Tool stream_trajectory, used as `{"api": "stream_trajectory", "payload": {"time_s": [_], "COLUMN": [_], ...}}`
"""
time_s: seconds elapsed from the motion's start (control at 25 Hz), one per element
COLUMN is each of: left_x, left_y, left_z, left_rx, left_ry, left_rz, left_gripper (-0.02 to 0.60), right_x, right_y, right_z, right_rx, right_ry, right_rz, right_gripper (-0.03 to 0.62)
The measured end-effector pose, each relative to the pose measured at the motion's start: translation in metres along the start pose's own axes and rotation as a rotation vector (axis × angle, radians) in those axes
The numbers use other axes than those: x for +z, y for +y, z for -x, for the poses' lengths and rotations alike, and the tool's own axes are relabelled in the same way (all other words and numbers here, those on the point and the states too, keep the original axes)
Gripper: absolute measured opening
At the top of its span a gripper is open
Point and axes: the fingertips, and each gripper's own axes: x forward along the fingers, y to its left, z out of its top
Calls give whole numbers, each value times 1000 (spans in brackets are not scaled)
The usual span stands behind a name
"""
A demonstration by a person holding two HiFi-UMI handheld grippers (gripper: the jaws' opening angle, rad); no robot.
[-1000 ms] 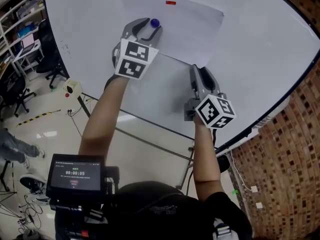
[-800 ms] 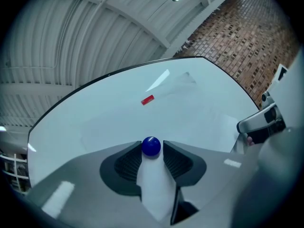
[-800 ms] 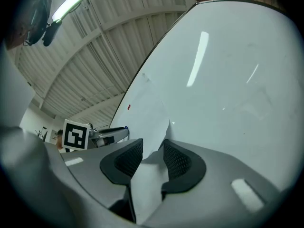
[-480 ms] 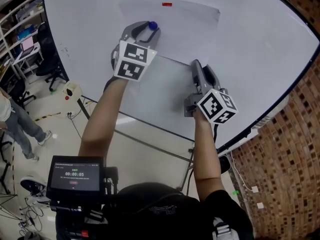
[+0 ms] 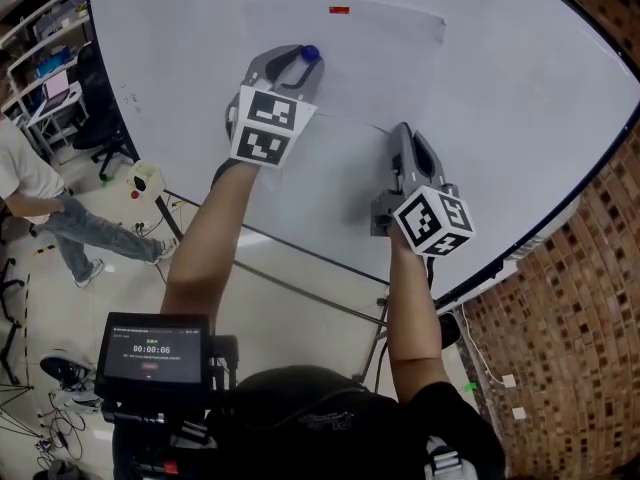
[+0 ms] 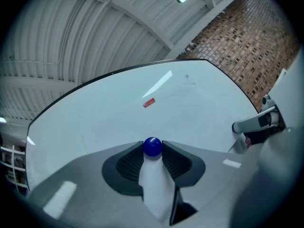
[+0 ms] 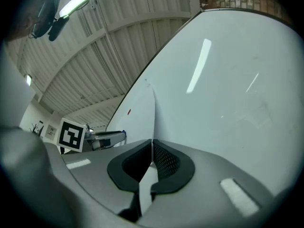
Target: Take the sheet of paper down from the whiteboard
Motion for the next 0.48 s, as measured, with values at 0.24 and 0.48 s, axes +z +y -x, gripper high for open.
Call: {"api": "stream_trajectory", "payload": {"time_s": [0.24,0.48], "left_x": [-5,-25], "left_y": [-15,0], "left_z": [16,68], "left_rx": [22,94], "left_ry": [-57,-94], "left_rz": [95,229], "left_gripper": [123,123], "right_x": [-1,-13], "right_y": [-4,-4], "right_z": [11,27], "right_rx": [-30,-110], "right_ry": [-14,-1], "right_rz": [68,168], "right_gripper": [12,12]}}
